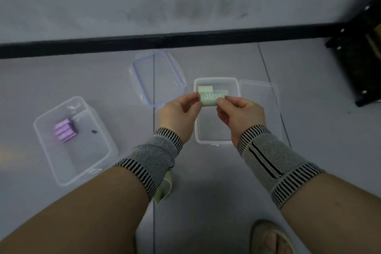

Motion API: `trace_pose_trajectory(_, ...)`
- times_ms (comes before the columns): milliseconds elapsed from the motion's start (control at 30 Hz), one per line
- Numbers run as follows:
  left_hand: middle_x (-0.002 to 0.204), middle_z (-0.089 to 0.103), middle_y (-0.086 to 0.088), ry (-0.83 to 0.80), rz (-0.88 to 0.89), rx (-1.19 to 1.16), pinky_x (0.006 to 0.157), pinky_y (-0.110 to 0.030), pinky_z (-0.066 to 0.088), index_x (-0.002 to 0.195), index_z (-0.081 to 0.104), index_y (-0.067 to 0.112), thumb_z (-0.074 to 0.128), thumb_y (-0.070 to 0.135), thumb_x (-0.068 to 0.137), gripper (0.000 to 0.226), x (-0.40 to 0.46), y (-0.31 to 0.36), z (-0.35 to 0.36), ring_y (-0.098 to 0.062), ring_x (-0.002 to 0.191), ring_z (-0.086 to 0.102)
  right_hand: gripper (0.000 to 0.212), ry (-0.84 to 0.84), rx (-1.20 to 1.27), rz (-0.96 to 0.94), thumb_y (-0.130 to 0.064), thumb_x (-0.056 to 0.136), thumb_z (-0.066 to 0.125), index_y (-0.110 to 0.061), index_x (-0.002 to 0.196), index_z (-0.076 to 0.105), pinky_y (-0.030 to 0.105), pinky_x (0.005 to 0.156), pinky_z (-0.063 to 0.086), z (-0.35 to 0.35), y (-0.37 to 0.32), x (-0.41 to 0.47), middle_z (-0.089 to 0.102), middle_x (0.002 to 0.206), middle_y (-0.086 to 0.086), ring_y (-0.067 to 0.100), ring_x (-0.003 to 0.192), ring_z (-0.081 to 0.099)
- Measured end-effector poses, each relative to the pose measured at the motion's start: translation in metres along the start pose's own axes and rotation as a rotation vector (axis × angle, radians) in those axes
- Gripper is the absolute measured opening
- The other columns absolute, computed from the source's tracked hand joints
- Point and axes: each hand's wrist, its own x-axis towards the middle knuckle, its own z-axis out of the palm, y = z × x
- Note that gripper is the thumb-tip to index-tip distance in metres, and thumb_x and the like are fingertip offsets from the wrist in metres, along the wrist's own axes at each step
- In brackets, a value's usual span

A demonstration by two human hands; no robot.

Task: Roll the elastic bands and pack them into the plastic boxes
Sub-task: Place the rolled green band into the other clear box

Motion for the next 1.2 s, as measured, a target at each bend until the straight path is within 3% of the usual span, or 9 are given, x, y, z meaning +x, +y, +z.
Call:
trace_pose_trajectory(167,0.134,0.053,0.007,-0.067,0.071,0.353,0.101,-0.022,0.034,0.136,0.047,0.027,0.054,0.025,0.093,0.043,0.042,-0.060,0.011,-0.012,0.124,0.047,0.014,0.092,-0.010,0.107,-0.009,0.079,0.074,-0.019,0.074,0.067,0.035,0.079,0.058,0.005,0.045,0.051,0.067,0.067,0.004,0.017,0.067,0.064)
trace_pose_trajectory(300,0.152,0.031,0.006,-0.146,0.171,0.591,0.115,-0.030,0.018,0.146,0.029,0.023,0.049,0.029,0.095,0.055,0.070,-0.089,0.016,-0.019,0.139,0.024,0.012,0.141,-0.076,0.113,-0.011,0.080,0.074,-0.019,0.075,0.066,0.037,0.081,0.058,0.008,0.064,0.084,0.065,0.066,0.003,0.015,0.064,0.061)
trace_pose_trajectory(467,0.158,0.011,0.005,-0.197,0.241,0.688,0.118,-0.034,0.010,0.150,0.012,0.019,0.043,0.036,0.096,0.065,0.098,-0.105,0.032,-0.022,0.144,0.008,0.011,0.147,-0.205,0.084,-0.019,0.078,0.075,-0.014,0.087,0.071,0.040,0.084,0.057,0.021,0.086,0.126,0.069,0.071,0.001,0.015,0.070,0.066)
trace_pose_trajectory(567,0.158,0.010,0.004,-0.213,0.248,0.721,0.118,-0.039,0.013,0.150,0.009,0.018,0.038,0.043,0.094,0.068,0.109,-0.115,0.040,-0.022,0.145,0.006,0.026,0.133,-0.259,0.072,-0.023,0.079,0.075,-0.009,0.101,0.072,0.039,0.087,0.056,0.031,0.096,0.144,0.072,0.085,0.005,0.018,0.080,0.068)
trace_pose_trajectory(667,0.157,0.015,0.002,-0.211,0.275,0.743,0.118,-0.040,0.015,0.150,0.012,0.017,0.024,0.052,0.087,0.073,0.112,-0.123,0.046,-0.023,0.145,0.010,0.028,0.112,-0.324,0.044,-0.027,0.081,0.073,-0.010,0.103,0.072,0.033,0.086,0.055,0.037,0.105,0.154,0.073,0.091,0.006,0.018,0.085,0.069)
trace_pose_trajectory(800,0.157,0.018,0.001,-0.199,0.288,0.735,0.117,-0.039,0.016,0.150,0.012,0.016,0.022,0.049,0.085,0.074,0.112,-0.130,0.048,-0.024,0.145,0.011,0.026,0.112,-0.390,0.001,-0.028,0.083,0.070,-0.011,0.102,0.072,0.023,0.075,0.053,0.039,0.111,0.160,0.071,0.085,0.002,0.013,0.076,0.066)
trace_pose_trajectory(1000,0.154,0.024,-0.005,-0.171,0.317,0.680,0.118,-0.032,0.011,0.149,0.015,0.009,0.042,0.023,0.095,0.061,0.109,-0.127,0.053,-0.026,0.143,0.016,0.020,0.132,-0.440,-0.031,-0.032,0.084,0.068,-0.014,0.092,0.072,0.027,0.074,0.054,0.041,0.110,0.168,0.070,0.080,0.000,0.015,0.075,0.067)
trace_pose_trajectory(1200,0.154,0.024,-0.005,-0.166,0.321,0.675,0.118,-0.032,0.011,0.149,0.015,0.009,0.042,0.020,0.096,0.061,0.109,-0.126,0.052,-0.023,0.143,0.016,0.021,0.130,-0.493,-0.015,-0.034,0.085,0.067,-0.015,0.091,0.072,0.024,0.069,0.050,0.044,0.106,0.171,0.069,0.079,0.000,0.017,0.074,0.065)
